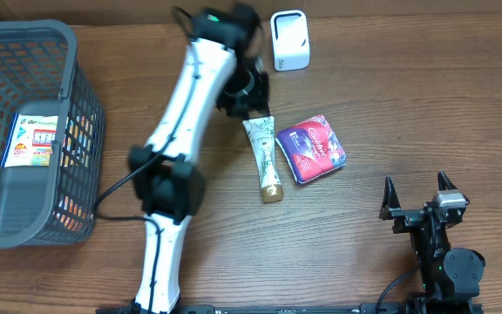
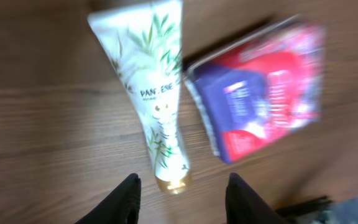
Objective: Scan the item barcode
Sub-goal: 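Carry the Pantene tube out and set it beside the Carefree pack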
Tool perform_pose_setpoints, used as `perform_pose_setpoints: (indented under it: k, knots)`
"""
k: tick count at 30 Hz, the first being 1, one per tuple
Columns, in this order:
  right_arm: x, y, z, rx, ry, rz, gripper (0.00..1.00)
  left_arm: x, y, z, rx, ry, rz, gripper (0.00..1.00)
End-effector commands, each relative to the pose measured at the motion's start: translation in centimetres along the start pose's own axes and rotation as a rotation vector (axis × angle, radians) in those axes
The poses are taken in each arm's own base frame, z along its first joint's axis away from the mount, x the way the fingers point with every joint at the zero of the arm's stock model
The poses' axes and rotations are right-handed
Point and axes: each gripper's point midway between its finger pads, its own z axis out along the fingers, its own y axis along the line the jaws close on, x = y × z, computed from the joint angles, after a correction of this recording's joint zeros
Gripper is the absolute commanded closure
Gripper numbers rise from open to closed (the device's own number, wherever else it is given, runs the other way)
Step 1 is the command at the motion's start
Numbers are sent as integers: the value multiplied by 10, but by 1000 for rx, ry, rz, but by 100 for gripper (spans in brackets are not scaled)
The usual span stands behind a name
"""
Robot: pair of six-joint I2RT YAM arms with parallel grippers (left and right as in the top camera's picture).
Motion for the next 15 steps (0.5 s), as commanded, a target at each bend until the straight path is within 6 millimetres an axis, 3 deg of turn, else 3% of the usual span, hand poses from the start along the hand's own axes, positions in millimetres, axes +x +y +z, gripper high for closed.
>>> perform_pose_setpoints:
  k: [1,5,10,11,12,15]
  knots:
    - [1,-3,0,16,-7,-4,0,10,-15,-109,153,-247,75,57]
    - [1,-3,0,16,-7,-4,0,27,3,-180,173,-429,68,44]
    - [1,-3,0,16,-6,-4,0,63,38,-260,165,-658,45,43]
    - [1,-3,0,16,-7,-4,0,70,49,-274,145,-706,20,35]
    - [1,-3,0,16,-6,-4,0,83,77,-299,80,-801,-48,0]
    - [1,-3,0,16,-7,-4,0,104,133,-335,-73,-937,-209,0]
